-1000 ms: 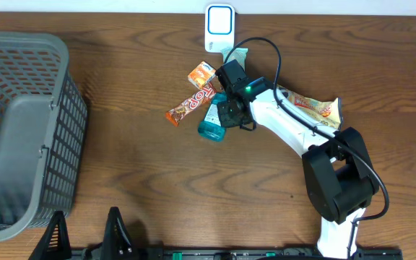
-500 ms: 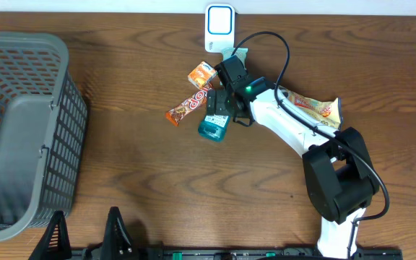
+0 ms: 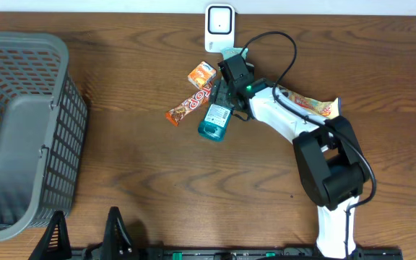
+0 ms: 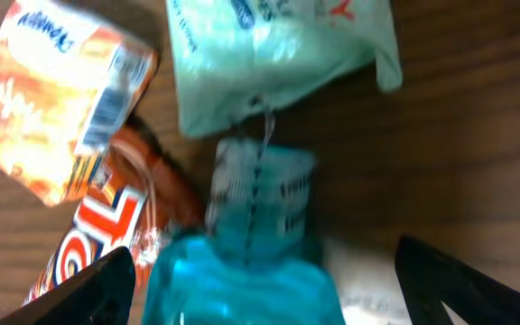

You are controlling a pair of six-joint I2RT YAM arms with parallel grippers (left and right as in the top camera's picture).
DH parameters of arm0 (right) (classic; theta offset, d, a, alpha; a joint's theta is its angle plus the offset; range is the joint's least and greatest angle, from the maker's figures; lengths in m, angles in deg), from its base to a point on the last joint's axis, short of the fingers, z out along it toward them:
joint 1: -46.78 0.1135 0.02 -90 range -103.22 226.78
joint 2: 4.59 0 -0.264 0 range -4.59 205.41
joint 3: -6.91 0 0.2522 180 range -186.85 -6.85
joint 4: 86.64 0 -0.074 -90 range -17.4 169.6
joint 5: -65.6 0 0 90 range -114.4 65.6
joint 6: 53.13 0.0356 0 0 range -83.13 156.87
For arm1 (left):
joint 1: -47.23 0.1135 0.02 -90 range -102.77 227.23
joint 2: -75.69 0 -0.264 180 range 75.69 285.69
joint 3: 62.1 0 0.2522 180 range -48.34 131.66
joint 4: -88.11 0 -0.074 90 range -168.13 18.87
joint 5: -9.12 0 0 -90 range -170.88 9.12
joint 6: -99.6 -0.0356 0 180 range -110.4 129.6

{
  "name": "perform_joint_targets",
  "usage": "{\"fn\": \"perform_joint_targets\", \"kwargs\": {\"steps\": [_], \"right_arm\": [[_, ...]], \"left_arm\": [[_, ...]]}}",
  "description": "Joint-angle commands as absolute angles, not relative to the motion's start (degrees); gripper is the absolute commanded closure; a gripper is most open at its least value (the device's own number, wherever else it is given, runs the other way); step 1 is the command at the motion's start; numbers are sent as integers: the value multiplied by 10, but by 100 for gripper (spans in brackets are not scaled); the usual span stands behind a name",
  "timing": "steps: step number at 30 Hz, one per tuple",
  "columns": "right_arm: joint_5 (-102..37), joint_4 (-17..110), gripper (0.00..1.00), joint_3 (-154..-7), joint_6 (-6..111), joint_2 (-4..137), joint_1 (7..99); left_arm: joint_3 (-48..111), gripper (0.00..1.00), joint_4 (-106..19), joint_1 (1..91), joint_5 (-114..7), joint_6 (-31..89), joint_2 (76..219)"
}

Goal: Scan the item barcode

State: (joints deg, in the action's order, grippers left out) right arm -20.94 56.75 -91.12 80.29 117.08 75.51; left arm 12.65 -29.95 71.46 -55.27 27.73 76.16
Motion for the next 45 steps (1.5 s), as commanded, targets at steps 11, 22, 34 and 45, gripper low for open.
{"fn": "perform_joint_targets", "kwargs": {"steps": [11,22,34,45], "right_arm": [[-224,595,45,-912,783,1222,756],[-235,600,68,-913,728,1220,753],[-256,585,99,-914,639,1143,754],[-256,544,99,-914,608,1049,754]], "left_arm": [[125,2,-301,717,-545,272,759],[125,2,-301,717,-545,272,759],[125,2,-301,717,-545,272,759],[125,2,-301,717,-545,272,759]]}}
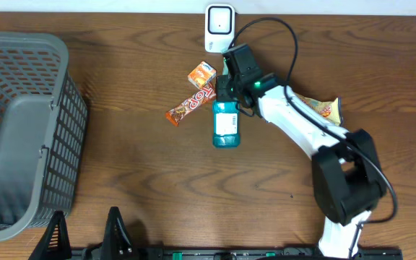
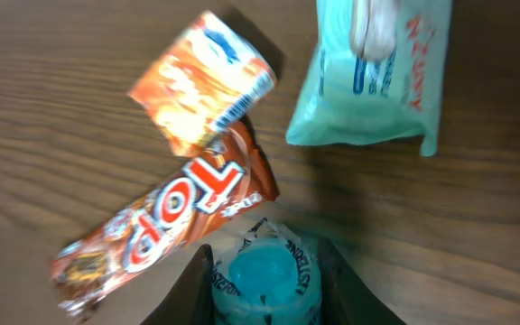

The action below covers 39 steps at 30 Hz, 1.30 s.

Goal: Scan the item barcode

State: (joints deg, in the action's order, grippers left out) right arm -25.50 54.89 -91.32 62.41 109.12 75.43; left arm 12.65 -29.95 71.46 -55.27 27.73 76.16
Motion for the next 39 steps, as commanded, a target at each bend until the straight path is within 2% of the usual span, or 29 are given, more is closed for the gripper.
{"fn": "perform_joint_targets", "kwargs": {"steps": [1,12,31,39], "right_arm": [[-256,540,99,-914,608,1040,754],[-231,528,99,-914,589,989,760],[28,531,99,-914,561,986,868],[27,528,99,-914,576,986,878]], "left_arm": [[125,2,-301,717,-545,272,759],[125,2,-301,717,-545,272,759],[125,2,-301,717,-545,272,759],[125,2,-301,717,-545,272,759]]}}
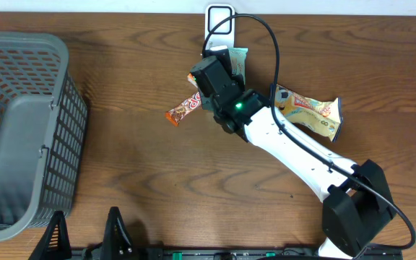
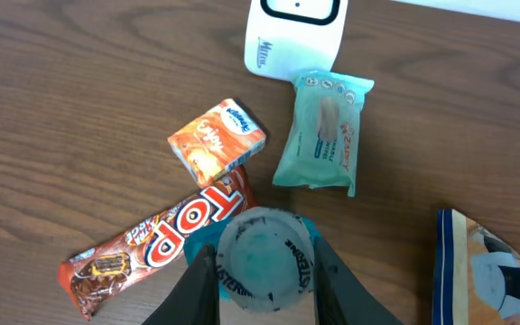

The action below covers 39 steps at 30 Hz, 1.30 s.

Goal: Scan the item barcode

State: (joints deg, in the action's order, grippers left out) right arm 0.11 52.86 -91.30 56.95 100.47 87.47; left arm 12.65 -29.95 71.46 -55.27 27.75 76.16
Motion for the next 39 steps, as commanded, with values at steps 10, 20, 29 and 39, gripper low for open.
{"fn": "perform_joint_targets", "kwargs": {"steps": [10,20,29,39], "right_arm": [[27,486,98,-914,741,986,877],[27,499,86,-914,759,986,875],[27,529,76,-914,702,986,860],[20,528,78,-914,700,987,852]], "left_arm": [[125,2,-301,717,-545,272,759],[125,2,-302,717,-545,272,759],[125,2,-301,717,-545,272,759],[125,2,-302,716,-545,272,759]]}}
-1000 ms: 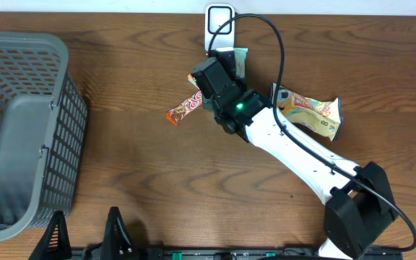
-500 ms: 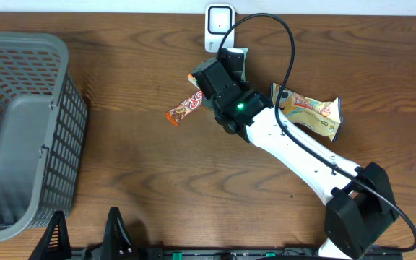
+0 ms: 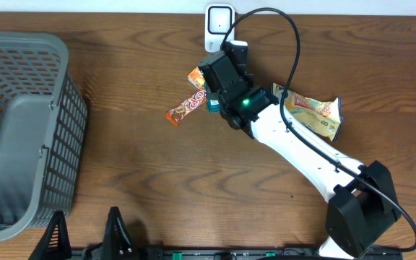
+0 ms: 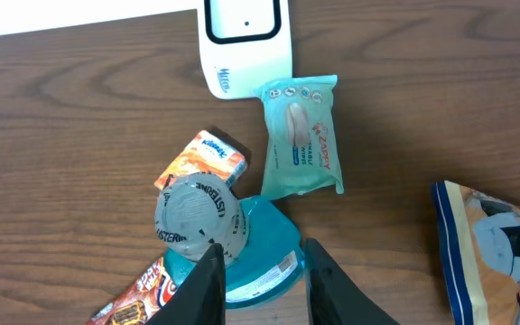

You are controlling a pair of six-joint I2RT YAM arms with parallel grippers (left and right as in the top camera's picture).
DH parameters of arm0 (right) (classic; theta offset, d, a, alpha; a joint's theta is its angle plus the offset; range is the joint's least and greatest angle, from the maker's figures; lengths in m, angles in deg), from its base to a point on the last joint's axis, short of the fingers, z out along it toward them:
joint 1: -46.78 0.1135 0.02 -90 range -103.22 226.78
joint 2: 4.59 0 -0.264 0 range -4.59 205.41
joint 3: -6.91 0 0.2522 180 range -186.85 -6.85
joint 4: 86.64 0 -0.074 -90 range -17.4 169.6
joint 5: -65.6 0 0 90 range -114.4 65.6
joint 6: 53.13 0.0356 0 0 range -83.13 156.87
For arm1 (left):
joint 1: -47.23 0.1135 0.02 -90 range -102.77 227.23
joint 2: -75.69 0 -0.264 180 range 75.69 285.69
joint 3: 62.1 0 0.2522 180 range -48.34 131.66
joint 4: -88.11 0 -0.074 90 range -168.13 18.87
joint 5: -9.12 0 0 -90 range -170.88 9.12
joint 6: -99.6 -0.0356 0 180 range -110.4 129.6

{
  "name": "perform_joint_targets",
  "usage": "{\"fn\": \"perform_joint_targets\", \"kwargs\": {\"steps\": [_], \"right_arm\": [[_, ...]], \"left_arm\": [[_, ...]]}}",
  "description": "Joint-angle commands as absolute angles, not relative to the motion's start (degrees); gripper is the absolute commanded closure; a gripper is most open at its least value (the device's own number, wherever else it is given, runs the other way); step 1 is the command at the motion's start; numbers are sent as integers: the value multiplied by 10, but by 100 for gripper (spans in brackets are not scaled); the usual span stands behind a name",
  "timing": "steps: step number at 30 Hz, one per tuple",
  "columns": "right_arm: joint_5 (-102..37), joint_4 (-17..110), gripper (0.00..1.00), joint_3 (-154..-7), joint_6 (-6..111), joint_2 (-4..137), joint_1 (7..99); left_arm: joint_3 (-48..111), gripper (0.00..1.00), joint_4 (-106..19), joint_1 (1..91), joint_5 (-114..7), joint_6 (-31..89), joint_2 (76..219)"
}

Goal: Scan the item barcode

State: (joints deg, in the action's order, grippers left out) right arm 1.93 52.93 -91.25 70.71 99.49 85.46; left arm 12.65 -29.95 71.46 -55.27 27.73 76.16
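My right gripper [image 4: 258, 287] is shut on a teal Listerine bottle [image 4: 264, 248], held above the table. The bottle leans, with its grey cap [image 4: 197, 219] toward the camera and up-left, and a white label strip with a barcode shows on its lower side. The white scanner [image 4: 242, 41] stands at the table's back edge, beyond the bottle. In the overhead view the right gripper [image 3: 219, 90] covers most of the bottle [image 3: 212, 104], just in front of the scanner [image 3: 219, 20]. The left gripper is out of view.
Under and around the bottle lie an orange tissue pack [image 4: 201, 162], a TOP candy bar [image 3: 186, 106] and a green wipes pack [image 4: 301, 149]. A snack bag [image 3: 309, 108] lies to the right. A grey basket [image 3: 20, 130] stands at the far left.
The bottle stood cap-up in the right gripper; now it is tilted, cap leaning left and barcode label showing. The gripper sits slightly nearer the scanner.
First my right gripper was open over the bottle lying beside the candy bar. Then it was shut on the bottle near its cap, still low over the table. Later the bottle hung upright above the other items, and now it is tilted in front of the scanner.
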Motion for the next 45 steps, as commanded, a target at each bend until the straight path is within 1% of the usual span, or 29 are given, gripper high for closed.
{"fn": "perform_joint_targets", "kwargs": {"steps": [1,6,8,10,15,25,29,34,39,43,44,45], "right_arm": [[20,528,78,-914,700,987,852],[20,527,77,-914,700,987,852],[21,526,73,-914,700,987,852],[20,526,71,-914,700,987,852],[20,522,71,-914,700,987,852],[20,498,66,-914,691,986,852],[20,487,62,-914,691,985,853],[20,476,52,-914,689,980,856],[11,439,37,-914,689,951,856],[-57,425,27,-914,620,915,854],[-87,425,22,-914,594,902,852],[-107,425,21,-914,577,894,850]], "left_arm": [[125,2,-302,716,-545,272,759],[125,2,-302,716,-545,272,759],[125,2,-302,716,-545,272,759],[125,2,-302,716,-545,272,759],[125,2,-302,716,-545,272,759],[125,2,-301,716,-545,272,759],[125,2,-301,717,-545,272,759],[125,2,-301,717,-545,272,759],[125,2,-301,717,-545,272,759],[125,2,-301,717,-545,272,759],[125,2,-299,717,-545,272,759],[125,2,-297,717,-545,272,759]]}}
